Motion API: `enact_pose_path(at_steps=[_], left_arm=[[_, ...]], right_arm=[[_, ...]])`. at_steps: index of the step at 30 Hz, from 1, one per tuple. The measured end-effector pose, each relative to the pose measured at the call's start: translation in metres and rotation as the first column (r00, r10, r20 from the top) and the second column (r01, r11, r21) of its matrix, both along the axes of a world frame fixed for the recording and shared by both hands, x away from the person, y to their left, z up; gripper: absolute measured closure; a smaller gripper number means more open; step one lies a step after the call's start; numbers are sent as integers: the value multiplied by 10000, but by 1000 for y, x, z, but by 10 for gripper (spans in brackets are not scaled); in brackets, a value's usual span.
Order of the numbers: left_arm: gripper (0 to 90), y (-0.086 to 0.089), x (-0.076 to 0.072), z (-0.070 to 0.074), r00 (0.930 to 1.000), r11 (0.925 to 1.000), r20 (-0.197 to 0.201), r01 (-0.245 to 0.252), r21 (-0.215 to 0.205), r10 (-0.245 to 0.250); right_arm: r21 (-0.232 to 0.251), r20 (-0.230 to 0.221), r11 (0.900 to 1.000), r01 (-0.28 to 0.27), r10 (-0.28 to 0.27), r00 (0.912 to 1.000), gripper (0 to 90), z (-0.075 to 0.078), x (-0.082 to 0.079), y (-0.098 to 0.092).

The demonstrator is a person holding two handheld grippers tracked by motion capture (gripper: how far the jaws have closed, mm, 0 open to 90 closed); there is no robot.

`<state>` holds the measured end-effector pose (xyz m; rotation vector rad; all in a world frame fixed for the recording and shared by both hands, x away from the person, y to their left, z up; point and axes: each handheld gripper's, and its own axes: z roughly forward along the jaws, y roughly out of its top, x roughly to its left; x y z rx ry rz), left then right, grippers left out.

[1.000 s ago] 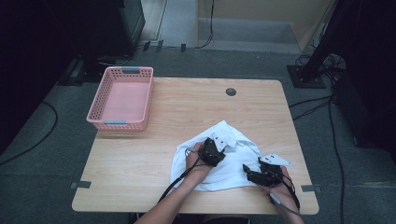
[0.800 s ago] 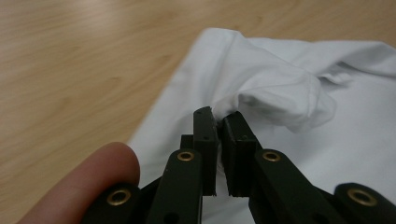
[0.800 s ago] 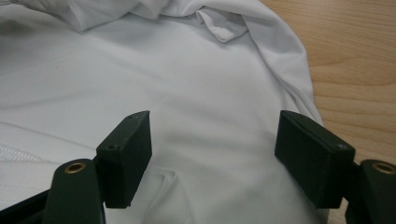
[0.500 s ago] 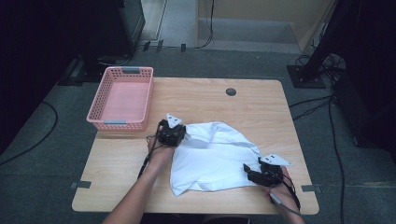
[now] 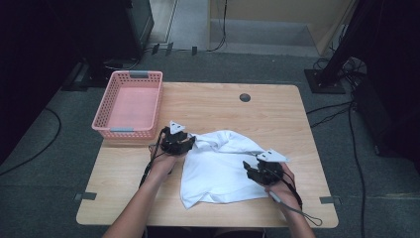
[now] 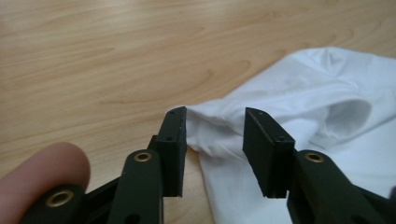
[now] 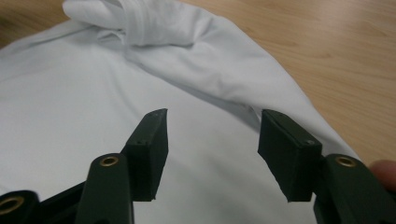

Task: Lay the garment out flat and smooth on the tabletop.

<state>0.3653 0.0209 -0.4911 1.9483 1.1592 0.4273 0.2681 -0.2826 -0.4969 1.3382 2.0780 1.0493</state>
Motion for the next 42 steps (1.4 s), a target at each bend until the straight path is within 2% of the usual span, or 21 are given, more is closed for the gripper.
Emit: enact_pose_path(at_steps=[2, 3, 4, 7, 9, 10, 13, 15, 17, 20, 22, 23, 24, 26, 32, 33, 34, 35, 38, 39, 42], left_arm=[[577, -3, -3, -2, 9998, 9999, -106, 149, -41, -149], [562, -3, -3, -2, 9998, 9999, -106, 149, -41, -149], [548, -6, -7, -4, 9996, 9996, -154, 253, -95, -254], [507, -10, -12, -6, 9985, 9985, -432, 303, -454, -323], [469, -12, -13, -5, 9981, 9982, -529, 286, -518, -314], [450, -16, -16, -5, 9980, 9980, -606, 128, -617, -166], [433, -23, -17, -8, 9982, 9997, -604, -15, -226, 1], [437, -27, -16, -13, 9978, 9999, -651, -95, 73, 100], [470, -30, -15, -17, 9978, 9993, -646, -145, 351, 168], [579, -32, -14, -22, 9985, 9983, -499, -191, 546, 219], [701, -31, -13, -22, 9991, 9985, -416, -86, 548, 109], [740, -28, -12, -22, 9990, 9989, -404, 203, 429, -186], [768, -26, -11, -22, 9988, 9990, -423, 255, 375, -239], [784, -23, -10, -21, 9986, 9991, -447, 284, 321, -269], [804, -5, -8, -16, 9991, 9990, -359, 227, 394, -213], [805, -2, -8, -16, 9991, 9987, -345, 258, 450, -243], [808, 0, -7, -15, 9991, 9986, -349, 258, 458, -242], [808, 2, -7, -15, 9990, 9981, -340, 301, 534, -283], [808, 7, -6, -14, 9985, 9977, -371, 413, 544, -393], [808, 8, -6, -14, 9982, 9974, -387, 470, 548, -450], [801, 8, -5, -13, 9973, 9962, -410, 628, 595, -605]], right_arm=[[-57, -15, 9999, -115, 115, 9999, 476, 0, 11, 11], [-57, -15, 9999, -115, 115, 9999, 476, 0, 11, 11], [-265, 90, 9994, -214, 216, 9997, 509, -2, 21, 22], [-457, 141, 9983, -369, 376, 9992, 532, -2, 34, 37], [-452, 64, 9981, -426, 429, 9991, 537, -3, 38, 41], [-383, -116, 9978, -534, 530, 9985, 543, -4, 45, 48], [-841, -218, 9937, -740, 724, 9971, 556, -8, 53, 59], [-979, -172, 9927, -703, 689, 9975, 604, -11, 57, 63], [-1033, -242, 9927, -625, 603, 9979, 666, -14, 59, 64], [-1353, -303, 9900, -390, 352, 9989, 800, -20, 62, 63], [-1128, -328, 9933, -251, 215, 9992, 888, -19, 63, 59], [-1005, -347, 9947, -211, 177, 9992, 894, -17, 63, 57], [-912, -345, 9957, -191, 160, 9993, 898, -15, 63, 55], [-807, -316, 9965, -205, 180, 9993, 899, -12, 62, 52], [385, -8, 9992, 137, -137, 9999, 900, 11, 54, 18], [544, 4, 9981, 298, -298, 9996, 900, 15, 53, 10], [927, -20, 9938, 613, -614, 9981, 900, 20, 53, -8], [927, -20, 9938, 613, -614, 9981, 900, 20, 53, -8], [1513, -208, 9817, 1154, -1135, 9933, 899, 23, 56, -32], [1603, -299, 9780, 1334, -1303, 9910, 900, 23, 57, -37], [1312, -396, 9744, 1826, -1789, 9831, 897, 21, 60, -45]])
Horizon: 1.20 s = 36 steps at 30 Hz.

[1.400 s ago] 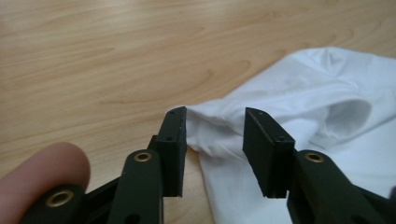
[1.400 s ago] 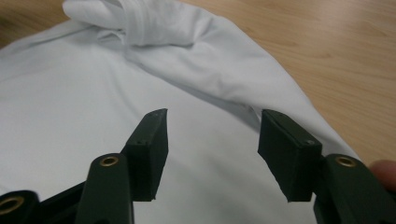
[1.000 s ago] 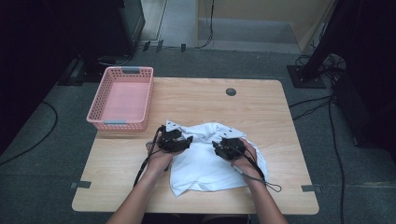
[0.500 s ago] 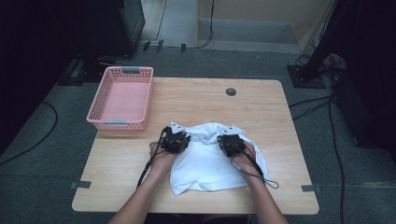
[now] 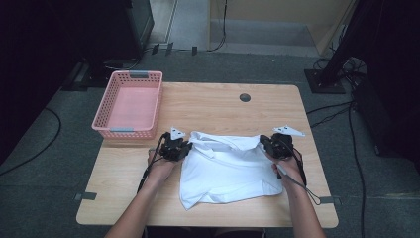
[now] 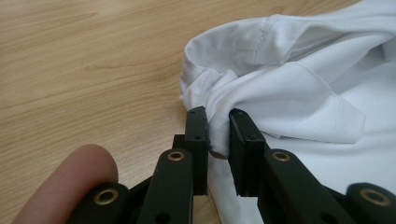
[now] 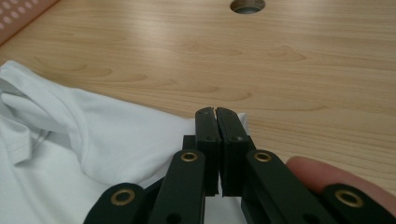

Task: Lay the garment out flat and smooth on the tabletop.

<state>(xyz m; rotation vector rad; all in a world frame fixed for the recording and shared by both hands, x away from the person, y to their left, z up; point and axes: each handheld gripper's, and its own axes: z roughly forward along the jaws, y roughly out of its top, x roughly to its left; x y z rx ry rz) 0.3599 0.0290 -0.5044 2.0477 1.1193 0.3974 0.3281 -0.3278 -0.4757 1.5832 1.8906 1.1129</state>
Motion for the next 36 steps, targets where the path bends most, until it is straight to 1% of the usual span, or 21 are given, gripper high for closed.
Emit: enact_pose_path(at_steps=[4, 6, 7, 8, 10, 11, 12, 13, 14, 16, 18, 21, 23, 25, 26, 28, 29, 30, 32, 33, 36], left_arm=[[745, 5, 3, 0, 9998, 9997, -66, -212, -132, 211], [690, 8, 2, 3, 9985, 9983, -89, -547, -205, 545], [655, 8, 1, 5, 9972, 9967, -89, -744, -324, 741], [594, 7, -3, 8, 9949, 9943, -63, -1008, -355, 1007], [440, -1, -11, 12, 9893, 9892, 232, -1436, -281, 1443], [399, -6, -17, 14, 9870, 9877, 409, -1549, -226, 1557], [386, -12, -21, 15, 9880, 9891, 502, -1453, -226, 1463], [370, -18, -25, 15, 9883, 9896, 534, -1413, -266, 1425], [366, -33, -32, 14, 9911, 9927, 571, -1195, -180, 1204], [355, -51, -37, 9, 9942, 9955, 584, -915, 247, 899], [342, -66, -36, 1, 9953, 9945, 487, -868, 585, 840], [309, -81, -30, -9, 9879, 9819, 527, -1514, 1142, 1462], [305, -85, -26, -12, 9821, 9761, 605, -1846, 1147, 1786], [311, -87, -22, -11, 9770, 9695, 717, -2088, 1285, 2009], [337, -87, -21, -10, 9765, 9689, 748, -2106, 1301, 2022], [468, -84, -20, -8, 9754, 9681, 882, -2124, 1329, 2019], [535, -84, -20, -8, 9754, 9681, 882, -2124, 1329, 2019], [594, -74, -19, -6, 9779, 9739, 846, -1996, 1084, 1910], [684, -61, -18, -3, 9797, 9796, 752, -1906, 637, 1857], [719, -53, -17, -1, 9805, 9816, 698, -1866, 402, 1836], [797, -29, -15, 6, 9802, 9824, 661, -1854, -224, 1865]], right_arm=[[-157, 66, 9997, 205, -204, 9998, 892, 0, 1, 2], [-148, 150, 9987, 490, -487, 9987, 822, 0, 2, 1], [-216, 251, 9974, 685, -679, 9974, 770, 1, 3, 0], [-212, 313, 9964, 825, -818, 9962, 753, 1, 3, -1], [-212, 519, 9944, 1039, -1027, 9934, 735, 3, 1, -1], [-127, 579, 9944, 1047, -1038, 9929, 730, 5, 0, 0], [-52, 642, 9948, 1018, -1013, 9928, 726, 6, -1, 2], [-13, 687, 9954, 957, -954, 9931, 719, 7, -2, 4], [85, 692, 9977, 678, -682, 9953, 706, 8, -4, 11], [20, 587, 9997, 256, -257, 9979, 687, 7, -7, 21], [-93, 403, 9998, -169, 173, 9990, 669, 2, -9, 33], [-490, 141, 9961, -735, 743, 9971, 655, -8, -16, 53], [-1134, -37, 9867, -1166, 1169, 9931, 643, -19, -21, 68], [-1724, -229, 9750, -1402, 1383, 9901, 609, -29, -22, 82], [-1941, -314, 9702, -1453, 1419, 9894, 594, -34, -22, 87], [-2276, -490, 9621, -1500, 1425, 9886, 601, -42, -20, 93], [-2222, -353, 9648, -1409, 1365, 9900, 634, -44, -19, 93], [-2197, -348, 9673, -1264, 1217, 9920, 687, -43, -18, 92], [-2286, -365, 9674, -1093, 1037, 9939, 799, -43, -16, 88], [-2238, -418, 9687, -1070, 1001, 9941, 824, -42, -15, 86], [-1841, -417, 9764, -1132, 1073, 9934, 850, -38, -14, 77]])
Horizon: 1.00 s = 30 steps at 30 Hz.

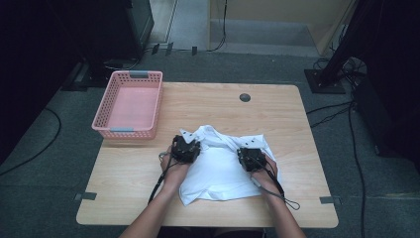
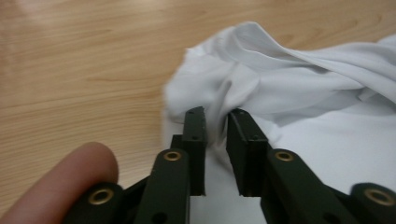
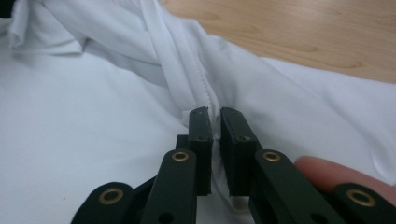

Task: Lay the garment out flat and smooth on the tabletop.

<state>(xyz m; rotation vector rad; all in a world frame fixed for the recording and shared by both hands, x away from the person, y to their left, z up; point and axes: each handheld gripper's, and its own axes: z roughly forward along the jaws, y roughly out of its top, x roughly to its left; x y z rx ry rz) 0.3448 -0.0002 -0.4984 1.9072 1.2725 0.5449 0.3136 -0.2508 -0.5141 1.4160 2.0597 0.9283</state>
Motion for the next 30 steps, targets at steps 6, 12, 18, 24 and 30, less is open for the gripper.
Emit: enact_pose_path(at_steps=[6, 12, 18, 24, 30], left_arm=[[853, 49, -1, 12, 9997, 9976, 83, -237, -652, 243], [503, 26, -21, 13, 9995, 9988, -46, 297, -379, -299], [306, -28, -25, -10, 9984, 9961, -502, 297, 837, -256], [836, -19, -17, -13, 9981, 9956, -124, 603, 724, -595], [880, 41, -16, 4, 9989, 9989, 143, 448, 102, -450]], right_arm=[[1242, 266, 9922, 69, -103, 9996, 855, 20, -1, -22], [1683, 254, 9857, 85, -130, 9996, 855, 28, 1, -27], [1758, 251, 9844, -11, -33, 9997, 855, 28, 1, -18], [1833, 438, 9830, -76, -4, 9990, 869, 34, -2, -23], [2388, 716, 9710, 121, -301, 9970, 878, 46, -5, -41]])
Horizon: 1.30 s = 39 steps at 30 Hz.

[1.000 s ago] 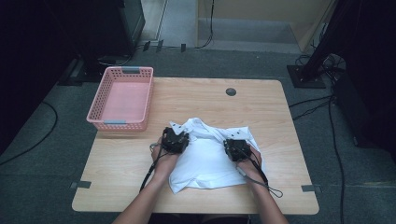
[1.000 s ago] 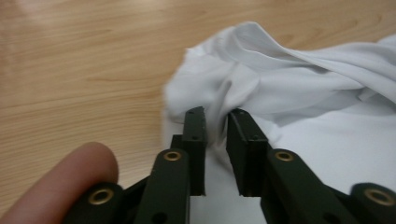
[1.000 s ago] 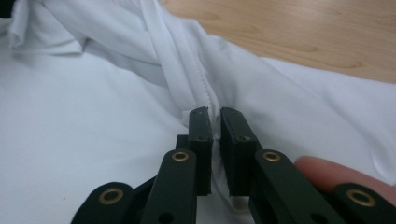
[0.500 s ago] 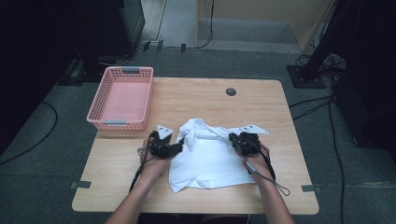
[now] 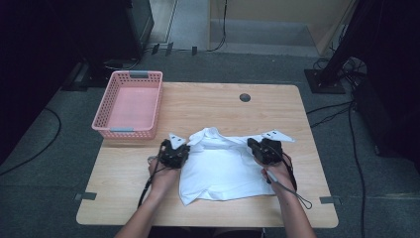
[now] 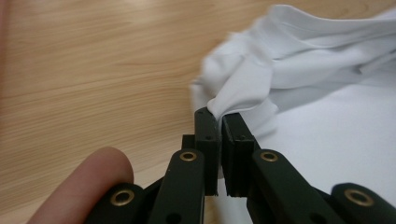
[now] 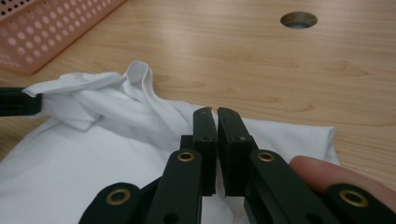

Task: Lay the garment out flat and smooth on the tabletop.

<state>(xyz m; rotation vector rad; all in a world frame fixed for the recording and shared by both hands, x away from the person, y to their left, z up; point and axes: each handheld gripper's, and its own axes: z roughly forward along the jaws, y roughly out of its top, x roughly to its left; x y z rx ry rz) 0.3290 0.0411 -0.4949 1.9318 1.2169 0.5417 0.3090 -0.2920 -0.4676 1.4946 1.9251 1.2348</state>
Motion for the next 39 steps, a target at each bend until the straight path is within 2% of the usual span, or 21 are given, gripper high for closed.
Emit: enact_pose_path(at_steps=[4, 5, 6, 10, 11, 16, 21, 22, 23, 24, 26, 28, 29, 30, 31, 33, 34, 35, 36, 37, 39], left_arm=[[879, 44, -4, 11, 9997, 9997, 129, -228, -108, 229], [879, 44, -4, 11, 9997, 9997, 129, -228, -108, 229], [879, 63, -9, 14, 9990, 9992, 222, -397, 45, 396], [876, 88, -20, 6, 9989, 9952, 110, -456, 861, 448], [874, 88, -20, 6, 9989, 9952, 110, -456, 861, 448], [807, 98, -22, -13, 9986, 9809, -537, 100, 1943, 5], [526, 87, -30, -8, 9991, 9761, 208, 325, 2148, -378], [474, 74, -38, -1, 9914, 9700, 952, 656, 2340, -900], [444, 74, -38, -1, 9914, 9700, 952, 656, 2340, -900], [422, 59, -46, 4, 9790, 9662, 1310, 1239, 2261, -1562], [409, 40, -53, 5, 9616, 9558, 1499, 1940, 2209, -2298], [408, 15, -61, 2, 9385, 9350, 1536, 2704, 2294, -3091], [401, 15, -61, 2, 9385, 9350, 1536, 2704, 2294, -3091], [394, -10, -66, -2, 9165, 9071, 1446, 3276, 2643, -3731], [385, -22, -67, -4, 9132, 9042, 1505, 3305, 2707, -3788], [360, -33, -67, -6, 9133, 8996, 1487, 3263, 2902, -3792], [337, -53, -66, -9, 9272, 9055, 1554, 2792, 3195, -3407], [317, -53, -66, -9, 9272, 9055, 1554, 2792, 3195, -3407], [308, -68, -63, -12, 9450, 9201, 1752, 2073, 3323, -2762], [296, -74, -61, -13, 9543, 9284, 1923, 1545, 3380, -2288], [282, -78, -58, -15, 9590, 9321, 2067, 1147, 3436, -1942]], right_arm=[[221, 274, 9997, -38, 32, 9996, 881, 11, -4, -5], [271, 345, 9996, -77, 68, 9994, 882, 14, -6, -5], [320, 442, 9994, -145, 131, 9989, 883, 17, -7, -5], [463, 739, 9971, -610, 575, 9956, 884, 26, -17, -3], [423, 776, 9963, -743, 709, 9945, 884, 27, -20, -1], [85, 604, 9929, -1190, 1183, 9911, 884, 20, -26, 6], [104, 406, 9906, -1367, 1361, 9899, 883, 14, -22, 13], [175, 424, 9906, -1358, 1350, 9899, 882, 15, -22, 14], [211, 470, 9901, -1385, 1374, 9894, 882, 16, -21, 14], [270, 494, 9901, -1377, 1362, 9894, 882, 18, -20, 15], [374, 543, 9901, -1351, 1330, 9896, 881, 21, -19, 15], [556, 577, 9893, -1346, 1314, 9897, 881, 24, -18, 15], [556, 577, 9893, -1346, 1314, 9897, 881, 24, -18, 15], [719, 643, 9881, -1359, 1314, 9892, 882, 28, -17, 16], [829, 668, 9867, -1398, 1345, 9887, 881, 30, -16, 16], [990, 737, 9845, -1451, 1382, 9877, 882, 35, -16, 18], [1046, 788, 9833, -1489, 1411, 9869, 882, 37, -16, 19], [1141, 825, 9816, -1531, 1442, 9861, 882, 40, -16, 20], [1218, 889, 9797, -1590, 1488, 9849, 882, 43, -16, 21], [1274, 942, 9781, -1644, 1531, 9837, 882, 46, -17, 23], [1350, 1051, 9752, -1754, 1619, 9812, 882, 52, -18, 26]])
